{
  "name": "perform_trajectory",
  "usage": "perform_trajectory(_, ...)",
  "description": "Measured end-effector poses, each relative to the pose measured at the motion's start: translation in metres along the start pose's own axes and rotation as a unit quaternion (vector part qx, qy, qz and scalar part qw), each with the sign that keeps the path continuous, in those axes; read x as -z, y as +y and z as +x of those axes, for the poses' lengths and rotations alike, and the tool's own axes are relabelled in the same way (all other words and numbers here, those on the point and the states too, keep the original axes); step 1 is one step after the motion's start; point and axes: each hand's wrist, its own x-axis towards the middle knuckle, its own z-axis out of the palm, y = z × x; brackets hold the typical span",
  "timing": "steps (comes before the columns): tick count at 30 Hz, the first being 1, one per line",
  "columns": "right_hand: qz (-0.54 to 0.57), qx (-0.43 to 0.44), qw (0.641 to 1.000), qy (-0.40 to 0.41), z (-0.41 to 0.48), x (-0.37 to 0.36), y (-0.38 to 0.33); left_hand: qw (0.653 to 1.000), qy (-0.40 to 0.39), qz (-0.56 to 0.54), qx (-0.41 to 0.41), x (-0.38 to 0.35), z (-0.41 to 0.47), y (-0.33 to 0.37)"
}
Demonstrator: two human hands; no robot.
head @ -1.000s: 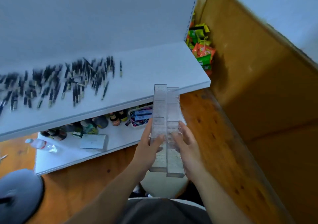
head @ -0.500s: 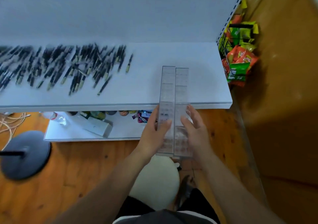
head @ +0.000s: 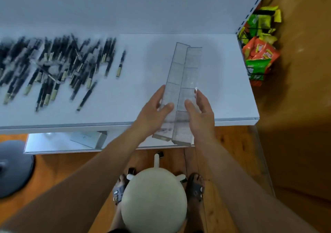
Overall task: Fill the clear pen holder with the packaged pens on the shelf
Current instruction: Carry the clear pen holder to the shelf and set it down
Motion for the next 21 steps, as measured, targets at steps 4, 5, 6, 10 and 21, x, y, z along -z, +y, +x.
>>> perform_trajectory(4, 0.024, -0.017, 0.999, 0.016, 0.03, 0.003, -0.001, 0.999, -0.028, -0.021, 0.01, 0.0, 0.037, 0.008)
perform_trajectory(5, 0.029, -0.019, 0.999, 0.028, 0.035, 0.003, -0.001, 0.999, -0.039, -0.029, 0.006, 0.001, 0.047, 0.013)
perform_trajectory(6, 0.037, -0.02, 0.998, 0.041, 0.039, 0.002, -0.001, 0.998, -0.053, -0.031, 0.001, 0.003, 0.059, 0.015)
perform_trajectory(10, 0.075, -0.042, 0.993, 0.084, 0.047, -0.016, -0.006, 0.992, -0.129, 0.007, -0.001, 0.023, 0.106, 0.026)
perform_trajectory(21, -0.154, 0.134, 0.963, 0.174, 0.105, 0.035, -0.035, 0.963, 0.266, -0.028, -0.001, 0.026, 0.082, 0.027)
